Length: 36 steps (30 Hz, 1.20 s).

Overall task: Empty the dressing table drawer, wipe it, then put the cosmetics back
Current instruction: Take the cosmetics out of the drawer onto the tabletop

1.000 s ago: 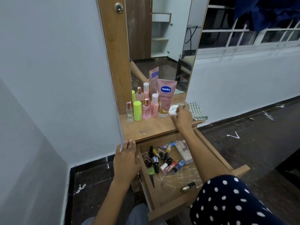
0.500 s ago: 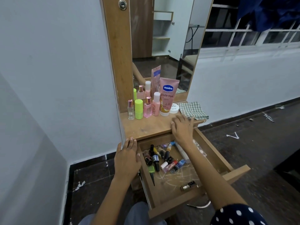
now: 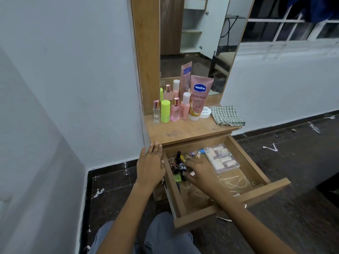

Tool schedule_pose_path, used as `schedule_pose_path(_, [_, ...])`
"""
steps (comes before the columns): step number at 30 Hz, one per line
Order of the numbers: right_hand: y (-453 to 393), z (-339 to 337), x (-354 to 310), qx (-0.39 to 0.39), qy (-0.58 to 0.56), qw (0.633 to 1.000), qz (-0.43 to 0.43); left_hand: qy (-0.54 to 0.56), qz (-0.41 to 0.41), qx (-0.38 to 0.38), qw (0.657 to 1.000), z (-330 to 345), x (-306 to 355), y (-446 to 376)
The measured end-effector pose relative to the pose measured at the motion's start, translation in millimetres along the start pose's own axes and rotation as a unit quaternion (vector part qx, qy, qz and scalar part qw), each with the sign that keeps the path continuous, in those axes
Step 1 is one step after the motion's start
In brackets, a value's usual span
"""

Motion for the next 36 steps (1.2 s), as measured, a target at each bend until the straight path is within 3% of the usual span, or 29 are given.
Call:
schedule_pose_path(9, [-44.1, 18.5, -32.9, -0.094, 0.163, 0.982, 0.033, 0.000, 0.001, -0.014, 1.000, -2.8, -0.4, -1.0])
schedule_pose_path(13, [-44.1, 17.5, -21.5, -0.071, 0.096, 0.989, 0.091, -0.005, 0.000, -0.014, 1.000, -2.4, -1.1, -1.5])
schedule_pose_path(17, [-32.1, -7.8, -2.5, -0.017, -0.075, 0.989, 0.129, -0.005, 0.005, -0.011, 1.000, -0.6, -0.7, -0.2])
schedule_pose_path(19, [-24.7, -20.1, 3.6, -0.027, -0.127, 0.983, 0.130, -0.007, 0.005, -0.012, 1.000, -0.7, -1.2, 0.1])
schedule_pose_path(26, [6.4, -19.9, 3.9, -0.184, -0.045, 0.978, 0.091, -0.002, 0.004, -0.012, 1.000, -0.6, 0.1, -0.1])
schedule_pose_path(32, [12.7, -15.8, 1.9, -0.232, -0.028, 0.968, 0.090, -0.001, -0.001, -0.017, 1.000, -1.5, 0.1, -0.1])
schedule_pose_path(36, [-7.6, -25.0, 7.1, -0.245, -0.085, 0.961, 0.101, -0.002, -0.002, -0.017, 1.000, -1.7, 0.6, 0.2])
Point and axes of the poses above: each hand's wrist, its own y-axis away from the middle knuckle, its own z-axis out of the palm, x = y × z, the point moved 4 cm from there along -y, towards the middle knuckle, and after that the axes turned 3 degrees about -x, right-handed, at the moved point
